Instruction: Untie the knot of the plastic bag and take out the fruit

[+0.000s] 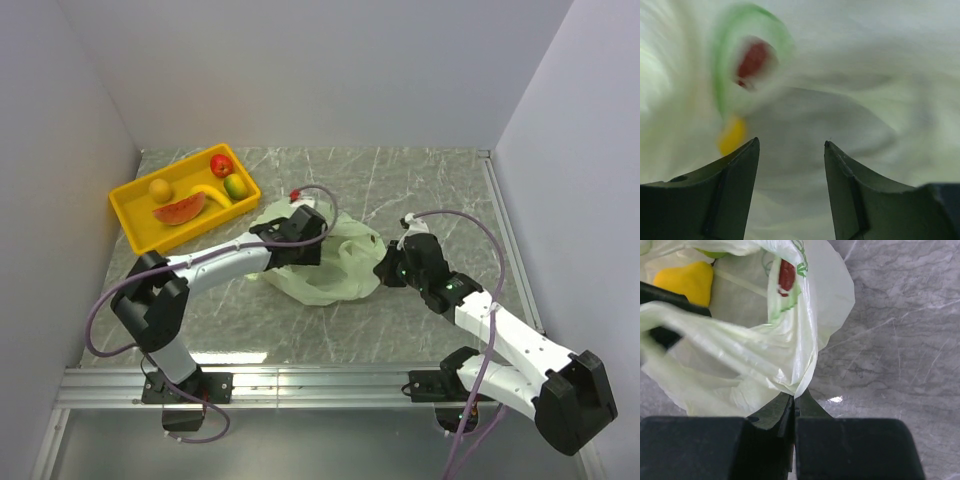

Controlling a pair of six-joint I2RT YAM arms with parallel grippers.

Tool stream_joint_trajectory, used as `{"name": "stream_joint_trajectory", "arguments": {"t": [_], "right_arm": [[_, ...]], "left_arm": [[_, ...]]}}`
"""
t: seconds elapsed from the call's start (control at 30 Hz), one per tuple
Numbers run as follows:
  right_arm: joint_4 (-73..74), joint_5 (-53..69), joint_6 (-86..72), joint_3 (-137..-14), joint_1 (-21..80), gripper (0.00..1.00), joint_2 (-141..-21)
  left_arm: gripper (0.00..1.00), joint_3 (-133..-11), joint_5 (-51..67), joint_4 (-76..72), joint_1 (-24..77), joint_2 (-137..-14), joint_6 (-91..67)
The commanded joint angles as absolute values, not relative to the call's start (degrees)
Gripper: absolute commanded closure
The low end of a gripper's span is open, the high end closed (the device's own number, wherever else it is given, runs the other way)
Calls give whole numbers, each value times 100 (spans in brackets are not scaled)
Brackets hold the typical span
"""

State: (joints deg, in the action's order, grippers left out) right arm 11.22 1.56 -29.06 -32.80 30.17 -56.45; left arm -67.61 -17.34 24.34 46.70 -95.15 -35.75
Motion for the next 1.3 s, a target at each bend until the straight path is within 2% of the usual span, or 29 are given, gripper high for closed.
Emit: {"name": "stream_joint_trajectory", "arguments": {"t": [0.0, 0.07, 0.27, 0.47, 0.67, 1.0, 1.13, 1.27], "right_arm": [[1142, 53, -2813, -3559, 3198, 100, -5449], [1186, 17, -2760, -3612, 3260, 100, -5405], [1169, -79, -2795, -3533, 3278, 100, -5440], [1134, -53, -2804, -3410, 3278, 100, -5475], [1081, -18, -2839, -3436, 3392, 100, -5572], [888, -18, -3041, -3577, 3910, 100, -6029], [817, -9, -3181, -3560, 4095, 100, -6134], [800, -9, -3269, -3533, 4166, 100, -6187]], "left_arm": [[38, -6505, -2748, 2592, 4298, -9159, -3902], [36, -6224, -3207, 2611, 4141, -8913, -3955], [31, -5573, -3550, 2312, 3675, -8403, -4069], [18, -5203, -3630, 1759, 3542, -8148, -3859], [13, -5028, -3490, 1232, 3428, -8384, -3596], [11, -5089, -3375, 606, 3015, -9298, -3331], [16, -5036, -3156, 475, 2909, -9509, -3270], [25, -5115, -2822, 579, 2892, -9633, -3199]]}}
